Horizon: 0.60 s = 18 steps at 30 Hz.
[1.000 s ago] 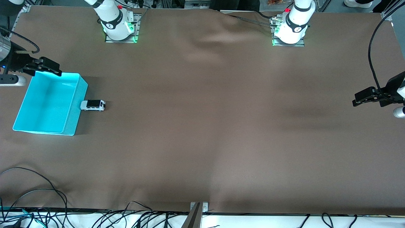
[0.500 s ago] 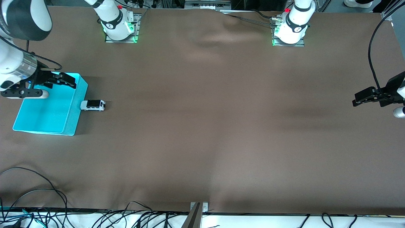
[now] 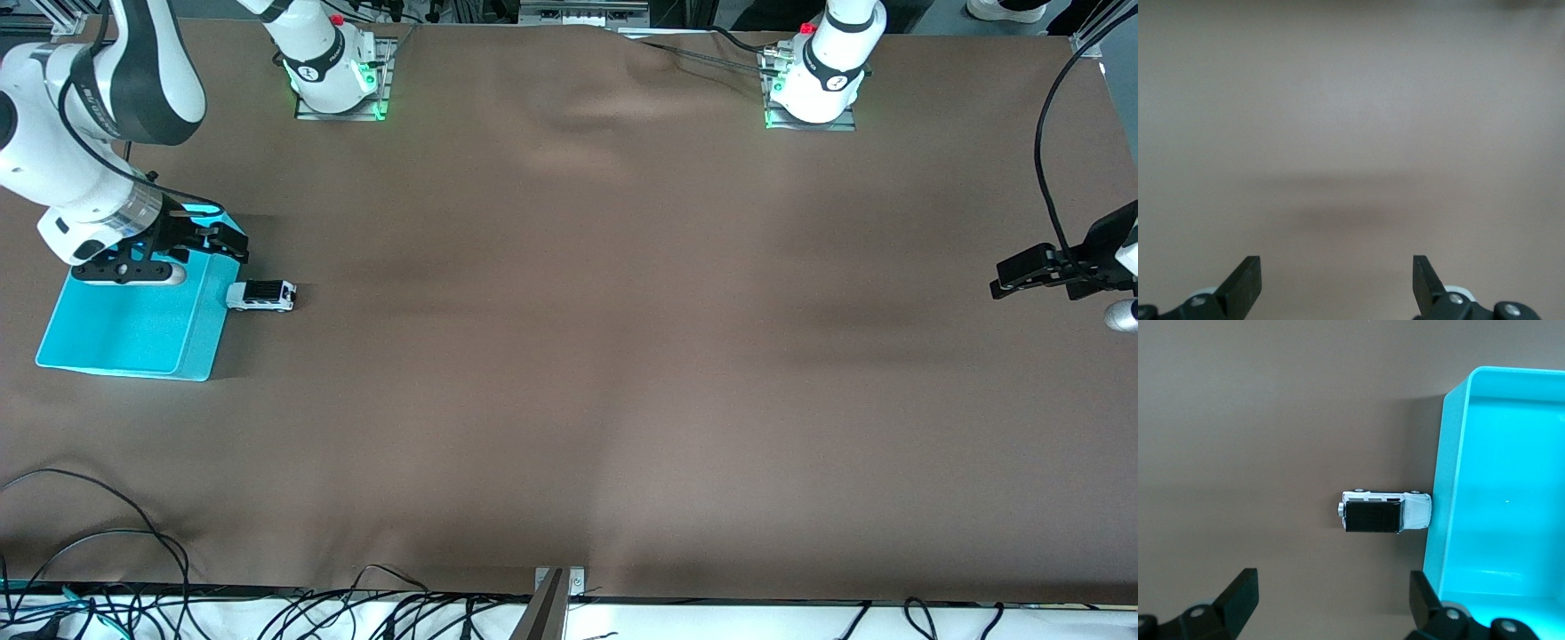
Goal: Wind and store white jeep toy
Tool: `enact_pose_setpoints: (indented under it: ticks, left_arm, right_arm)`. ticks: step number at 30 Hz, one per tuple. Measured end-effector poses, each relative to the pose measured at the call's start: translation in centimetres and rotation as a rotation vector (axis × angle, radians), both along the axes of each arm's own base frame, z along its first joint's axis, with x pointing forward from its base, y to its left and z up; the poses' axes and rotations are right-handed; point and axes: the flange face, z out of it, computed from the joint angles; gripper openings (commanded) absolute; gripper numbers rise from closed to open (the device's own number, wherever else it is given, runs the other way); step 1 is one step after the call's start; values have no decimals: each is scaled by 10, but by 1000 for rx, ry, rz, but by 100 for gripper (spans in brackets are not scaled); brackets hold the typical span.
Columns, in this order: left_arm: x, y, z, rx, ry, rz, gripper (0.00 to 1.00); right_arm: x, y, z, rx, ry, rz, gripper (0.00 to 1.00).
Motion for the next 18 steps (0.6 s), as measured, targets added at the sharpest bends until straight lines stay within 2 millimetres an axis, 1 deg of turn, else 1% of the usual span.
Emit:
enact_pose_setpoints:
  ticks: [4, 11, 18]
  left_arm:
    - [0, 0, 0, 0, 0, 0, 100]
    - [0, 0, 0, 0, 0, 0, 100]
    - [0, 0, 0, 0, 0, 0, 100]
  right_arm:
    - [-7, -6, -18, 0, -22, -13, 100]
    - [-21, -28, -49, -1, -52, -59, 100]
    - [-32, -35, -83, -6, -79, -75, 100]
